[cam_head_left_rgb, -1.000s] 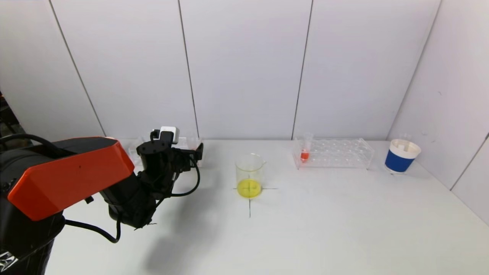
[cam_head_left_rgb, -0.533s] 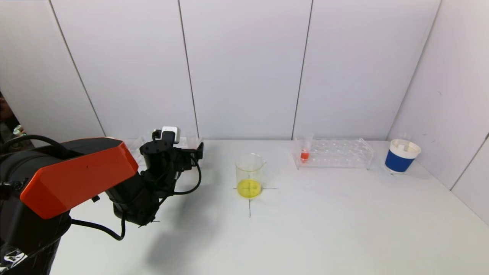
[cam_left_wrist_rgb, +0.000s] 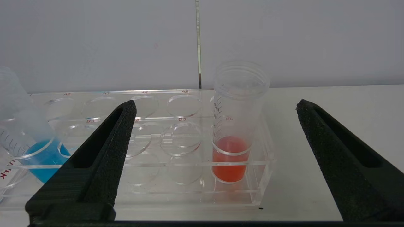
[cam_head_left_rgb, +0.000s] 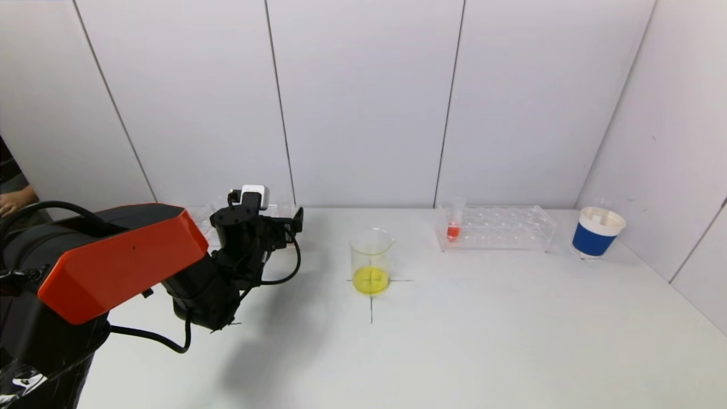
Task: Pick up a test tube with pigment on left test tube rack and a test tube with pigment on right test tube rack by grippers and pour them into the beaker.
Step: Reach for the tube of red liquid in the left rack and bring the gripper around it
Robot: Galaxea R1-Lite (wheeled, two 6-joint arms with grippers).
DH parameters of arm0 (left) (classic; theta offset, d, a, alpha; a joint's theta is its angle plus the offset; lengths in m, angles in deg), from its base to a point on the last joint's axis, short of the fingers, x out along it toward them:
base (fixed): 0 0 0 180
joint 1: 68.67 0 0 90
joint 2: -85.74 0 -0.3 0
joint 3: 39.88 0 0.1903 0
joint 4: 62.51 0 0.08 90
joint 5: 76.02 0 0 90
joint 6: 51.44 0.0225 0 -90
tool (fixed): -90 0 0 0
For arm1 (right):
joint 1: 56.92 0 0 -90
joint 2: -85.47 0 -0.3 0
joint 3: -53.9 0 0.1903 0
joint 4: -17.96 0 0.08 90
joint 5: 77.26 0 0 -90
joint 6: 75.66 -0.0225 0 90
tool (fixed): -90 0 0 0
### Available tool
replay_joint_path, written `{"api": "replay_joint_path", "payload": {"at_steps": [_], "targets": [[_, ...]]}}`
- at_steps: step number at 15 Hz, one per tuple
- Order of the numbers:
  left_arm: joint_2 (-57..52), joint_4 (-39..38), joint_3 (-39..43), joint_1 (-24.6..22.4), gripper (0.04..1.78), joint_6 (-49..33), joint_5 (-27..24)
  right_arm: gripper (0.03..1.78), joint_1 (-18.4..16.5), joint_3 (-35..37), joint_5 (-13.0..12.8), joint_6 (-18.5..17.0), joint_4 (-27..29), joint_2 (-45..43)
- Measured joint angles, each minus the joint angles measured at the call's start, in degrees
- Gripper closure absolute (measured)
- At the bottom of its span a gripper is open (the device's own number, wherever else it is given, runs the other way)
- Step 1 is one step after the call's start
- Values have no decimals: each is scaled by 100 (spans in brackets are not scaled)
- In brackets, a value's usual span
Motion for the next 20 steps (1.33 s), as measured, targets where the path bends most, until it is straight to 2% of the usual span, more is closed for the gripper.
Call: {"api": "replay_joint_path", "payload": {"at_steps": [20], "targets": [[166, 140, -273, 0, 5, 4, -21, 4, 0, 0, 0, 0, 0, 0]]}}
